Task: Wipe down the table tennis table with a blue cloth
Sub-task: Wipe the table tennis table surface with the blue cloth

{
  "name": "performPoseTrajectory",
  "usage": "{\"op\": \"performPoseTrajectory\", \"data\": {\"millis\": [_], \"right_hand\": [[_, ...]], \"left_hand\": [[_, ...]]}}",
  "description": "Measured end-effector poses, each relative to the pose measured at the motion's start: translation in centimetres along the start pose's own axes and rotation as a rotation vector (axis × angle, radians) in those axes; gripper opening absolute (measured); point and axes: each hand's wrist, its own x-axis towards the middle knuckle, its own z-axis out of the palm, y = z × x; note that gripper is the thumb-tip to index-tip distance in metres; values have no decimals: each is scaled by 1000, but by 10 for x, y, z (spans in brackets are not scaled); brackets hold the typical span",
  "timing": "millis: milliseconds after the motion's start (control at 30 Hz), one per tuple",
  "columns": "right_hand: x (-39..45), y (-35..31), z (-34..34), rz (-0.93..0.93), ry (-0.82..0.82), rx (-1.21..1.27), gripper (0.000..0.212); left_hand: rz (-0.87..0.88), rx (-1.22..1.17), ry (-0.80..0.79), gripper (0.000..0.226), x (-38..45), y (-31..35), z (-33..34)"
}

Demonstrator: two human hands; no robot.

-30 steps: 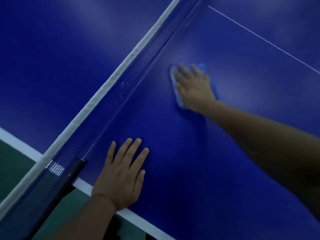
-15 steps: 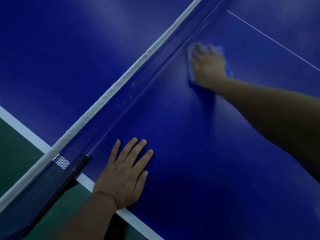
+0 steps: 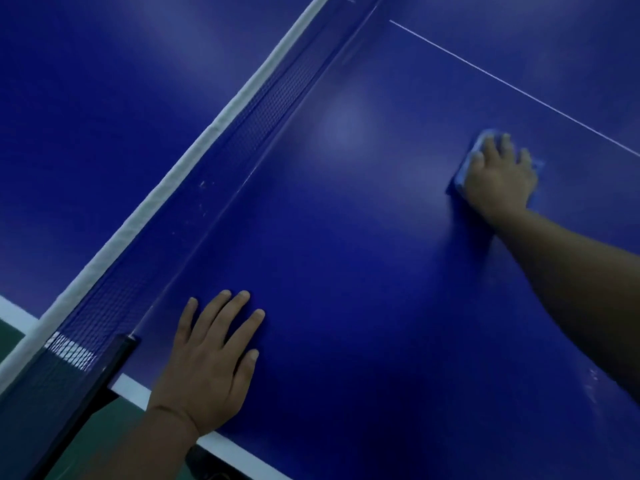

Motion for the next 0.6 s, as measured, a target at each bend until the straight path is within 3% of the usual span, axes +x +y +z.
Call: {"op": "performPoseTrajectory", "data": {"millis": [67, 100, 233, 300, 367, 500, 533, 600], "right_hand": [[-14, -12, 0, 156, 26, 82, 53], [-26, -30, 4, 69, 34, 51, 53], [-104, -99, 22, -687, 20, -18, 56], [-109, -84, 17, -814, -41, -27, 53], [-75, -35, 17, -757, 0, -188, 51], [-29, 42, -3, 79, -8, -5, 51], [-39, 33, -4, 113, -11, 11, 53], [-76, 1, 8, -160, 1, -65, 56]], "left_hand": [[-6, 17, 11, 57, 1, -2, 1], [-13, 27, 11, 58, 1, -1, 1], [-74, 27, 52, 64, 8, 13, -3], [-119, -5, 102, 58, 18, 21, -6], [-170, -55, 151, 53, 36, 25, -13], [-184, -123, 170, 52, 81, 24, -30], [-180, -135, 166, 52, 94, 23, -32], [-174, -153, 159, 52, 119, 20, -34]]}}
